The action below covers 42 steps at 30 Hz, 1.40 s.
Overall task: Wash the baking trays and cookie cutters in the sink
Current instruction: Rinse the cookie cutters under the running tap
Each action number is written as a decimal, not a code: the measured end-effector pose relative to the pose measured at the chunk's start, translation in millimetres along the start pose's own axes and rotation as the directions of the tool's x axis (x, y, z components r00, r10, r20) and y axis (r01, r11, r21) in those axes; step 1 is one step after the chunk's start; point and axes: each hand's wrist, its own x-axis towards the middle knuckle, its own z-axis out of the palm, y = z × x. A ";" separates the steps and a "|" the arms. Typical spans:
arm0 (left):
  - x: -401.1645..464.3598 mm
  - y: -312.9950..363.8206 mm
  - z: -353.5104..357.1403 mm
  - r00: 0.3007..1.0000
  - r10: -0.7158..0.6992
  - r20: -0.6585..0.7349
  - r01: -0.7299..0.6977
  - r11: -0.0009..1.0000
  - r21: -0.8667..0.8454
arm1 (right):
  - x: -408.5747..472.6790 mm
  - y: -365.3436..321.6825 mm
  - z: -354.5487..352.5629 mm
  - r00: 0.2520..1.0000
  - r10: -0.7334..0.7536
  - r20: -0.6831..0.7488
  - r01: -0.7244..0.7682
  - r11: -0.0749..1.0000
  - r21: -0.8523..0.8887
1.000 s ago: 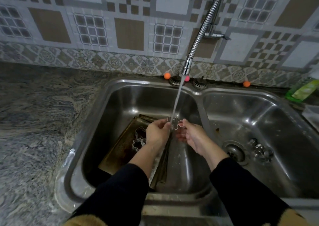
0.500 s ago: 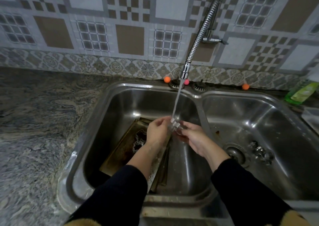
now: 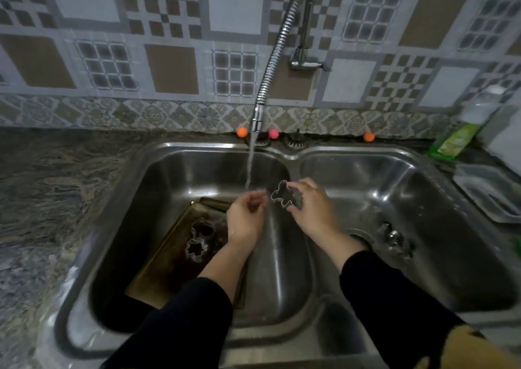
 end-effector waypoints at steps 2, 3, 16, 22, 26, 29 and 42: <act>1.5 2.3 21.4 0.994 0.074 0.076 -0.088 0.972 0.216 | -2.1 28.7 -12.9 0.986 0.163 -0.028 -0.161 0.984 0.077; 1.9 3.3 33.2 0.986 0.109 0.127 -0.146 0.929 0.340 | -3.8 45.6 -20.4 0.968 0.248 -0.030 -0.244 0.964 0.102; -11.5 -14.9 117.8 0.953 0.057 0.296 -0.294 0.390 0.872 | -47.3 265.4 -81.6 0.510 0.860 0.026 -0.860 0.511 -0.021; -7.0 -15.3 120.2 0.958 0.077 0.275 -0.284 0.354 0.891 | -38.6 285.4 -66.1 0.467 0.884 -0.029 -0.883 0.468 0.046; -6.2 -15.3 120.6 0.959 0.079 0.273 -0.283 0.359 0.889 | -40.7 283.2 -68.5 0.473 0.880 -0.039 -0.880 0.474 0.038; -6.3 -15.3 120.9 0.959 0.076 0.275 -0.283 0.367 0.886 | -45.4 278.8 -75.7 0.461 0.887 -0.038 -0.887 0.462 0.028; -11.3 -10.7 100.8 0.898 0.025 0.438 -0.411 0.399 0.820 | -48.7 156.8 -72.1 0.744 0.648 0.164 -0.661 0.749 0.036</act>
